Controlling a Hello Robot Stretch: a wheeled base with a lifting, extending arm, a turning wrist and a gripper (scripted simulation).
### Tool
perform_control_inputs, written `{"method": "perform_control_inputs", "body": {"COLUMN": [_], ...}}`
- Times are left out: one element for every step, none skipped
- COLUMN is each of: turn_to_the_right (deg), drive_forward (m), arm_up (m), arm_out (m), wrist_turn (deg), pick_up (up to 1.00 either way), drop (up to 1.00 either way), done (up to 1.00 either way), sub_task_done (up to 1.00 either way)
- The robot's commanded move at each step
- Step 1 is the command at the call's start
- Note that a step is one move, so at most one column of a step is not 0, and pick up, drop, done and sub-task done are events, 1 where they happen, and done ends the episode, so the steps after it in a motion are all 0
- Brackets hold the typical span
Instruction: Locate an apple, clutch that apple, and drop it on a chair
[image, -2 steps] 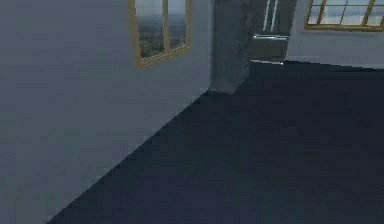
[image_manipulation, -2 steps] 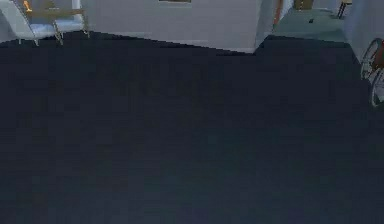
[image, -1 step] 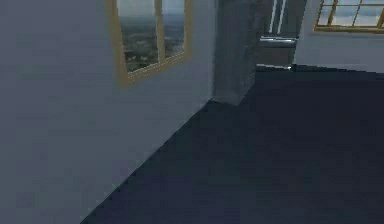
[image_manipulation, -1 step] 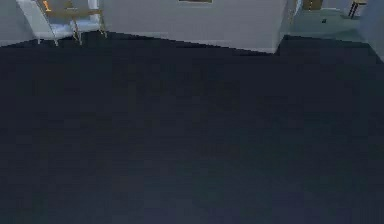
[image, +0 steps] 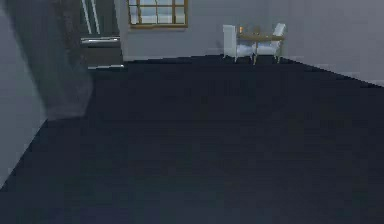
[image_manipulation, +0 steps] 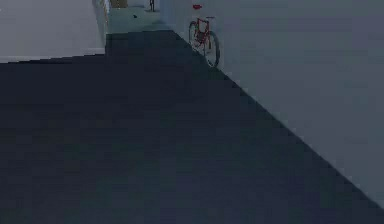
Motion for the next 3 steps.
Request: {"method": "perform_control_inputs", "body": {"turn_to_the_right": [45.0,45.0,21.0], "drive_forward": [0.0,0.0,0.0], "arm_up": [0.0,0.0,0.0], "arm_out": [0.0,0.0,0.0], "wrist_turn": [0.0,0.0,0.0], "pick_up": [0.0,0.0,0.0], "drop": [0.0,0.0,0.0], "done": [0.0,0.0,0.0], "sub_task_done": [0.0,0.0,0.0]}}
